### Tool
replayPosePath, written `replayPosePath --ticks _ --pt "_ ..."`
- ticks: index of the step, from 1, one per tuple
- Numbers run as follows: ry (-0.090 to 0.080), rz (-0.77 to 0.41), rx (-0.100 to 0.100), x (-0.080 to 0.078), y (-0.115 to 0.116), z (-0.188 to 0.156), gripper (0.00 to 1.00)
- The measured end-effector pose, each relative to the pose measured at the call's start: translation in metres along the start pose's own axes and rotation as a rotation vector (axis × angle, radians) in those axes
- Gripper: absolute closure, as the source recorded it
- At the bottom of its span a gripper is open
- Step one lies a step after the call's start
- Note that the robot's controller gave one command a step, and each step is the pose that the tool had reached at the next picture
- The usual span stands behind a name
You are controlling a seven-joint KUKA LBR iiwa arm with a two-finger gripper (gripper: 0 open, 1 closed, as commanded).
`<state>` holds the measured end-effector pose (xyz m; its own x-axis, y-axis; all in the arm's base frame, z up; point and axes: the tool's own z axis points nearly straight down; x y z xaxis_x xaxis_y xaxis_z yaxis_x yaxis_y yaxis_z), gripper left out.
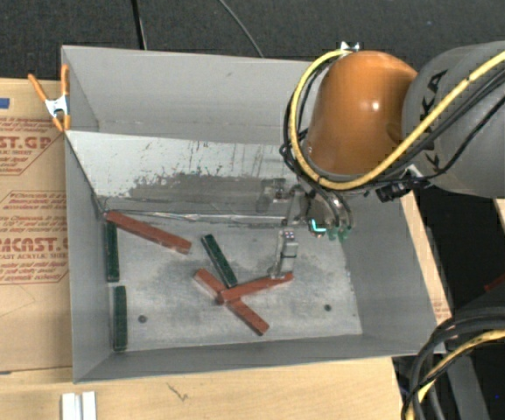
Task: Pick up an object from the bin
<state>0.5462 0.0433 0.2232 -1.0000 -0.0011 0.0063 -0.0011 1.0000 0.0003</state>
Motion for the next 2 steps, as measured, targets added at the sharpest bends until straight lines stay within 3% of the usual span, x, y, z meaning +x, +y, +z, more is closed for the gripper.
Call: replayPosePath --ticks 1,2 --pt "-0.008 0.001 -0.001 -0.002 0.0 -0.004 0.0" --pt "-0.015 0.055 -0.002 0.01 -0.007 0.03 0.0"
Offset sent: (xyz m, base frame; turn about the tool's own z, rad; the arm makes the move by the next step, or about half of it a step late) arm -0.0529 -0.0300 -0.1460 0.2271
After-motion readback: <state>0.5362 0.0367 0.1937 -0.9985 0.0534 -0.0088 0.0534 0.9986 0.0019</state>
